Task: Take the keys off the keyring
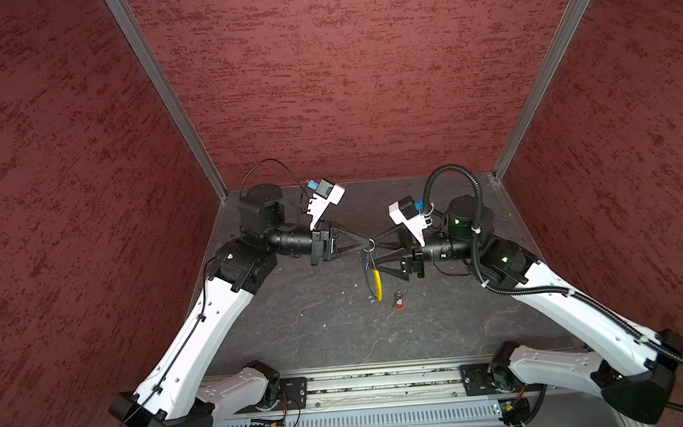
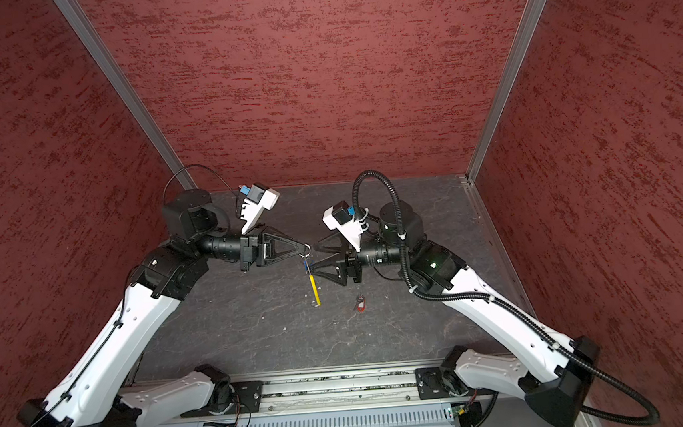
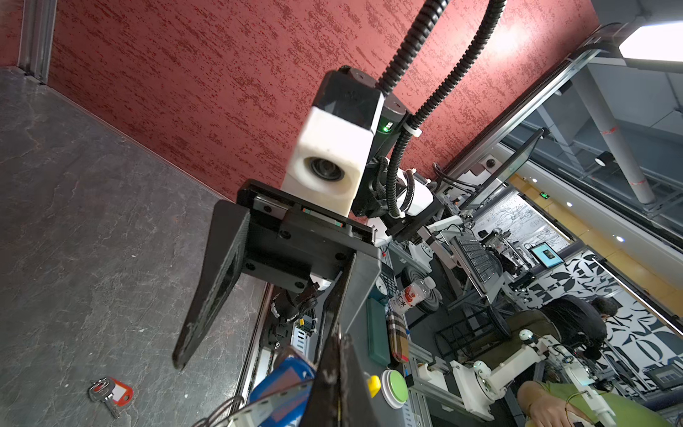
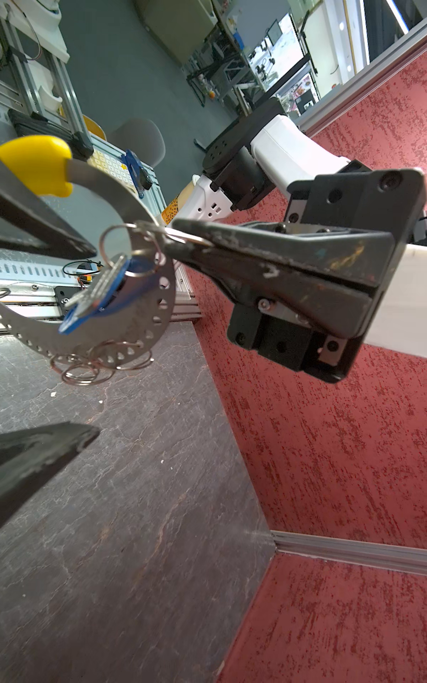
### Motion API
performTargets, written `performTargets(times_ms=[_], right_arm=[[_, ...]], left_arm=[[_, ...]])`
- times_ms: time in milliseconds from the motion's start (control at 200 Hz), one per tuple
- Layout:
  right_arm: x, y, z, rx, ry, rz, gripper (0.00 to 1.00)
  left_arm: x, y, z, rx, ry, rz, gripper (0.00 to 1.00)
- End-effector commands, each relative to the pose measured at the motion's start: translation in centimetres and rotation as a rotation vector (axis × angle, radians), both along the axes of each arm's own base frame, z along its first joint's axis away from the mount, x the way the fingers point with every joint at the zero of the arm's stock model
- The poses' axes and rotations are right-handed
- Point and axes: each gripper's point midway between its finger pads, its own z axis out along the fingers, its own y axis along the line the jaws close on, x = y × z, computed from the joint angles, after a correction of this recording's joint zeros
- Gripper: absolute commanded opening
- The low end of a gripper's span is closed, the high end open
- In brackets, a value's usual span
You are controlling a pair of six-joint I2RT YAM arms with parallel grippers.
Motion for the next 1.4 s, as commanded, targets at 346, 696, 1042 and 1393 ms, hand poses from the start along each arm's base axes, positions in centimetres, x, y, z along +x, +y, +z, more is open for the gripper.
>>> performTargets(times_ms=[346,696,1042,1393], right_arm=[[-0.9,0.2,3.7,0.087,-0.090,0.061,0.57],[-1.2,0.1,3.6,0.088,-0.083,0.069,0.45],[-1.4,0.1,3.7,0.092,-0.081,0.078,0.32],[-1.6,0.1,3.8,0.096,-0.077,0.085,0.19]], left_arm=[[-0.4,0.2,0.7,-0.024,-0.026,-0.013,0.00],[-0.1,0.2,0.7,-0.025,-0.019,-0.003,0.00],[-0.1,0.3,0.7,-0.030,-0.015,-0.002,0.00],[0.1,0.4,0.7,-0.030,-0.013,0.008,0.00]])
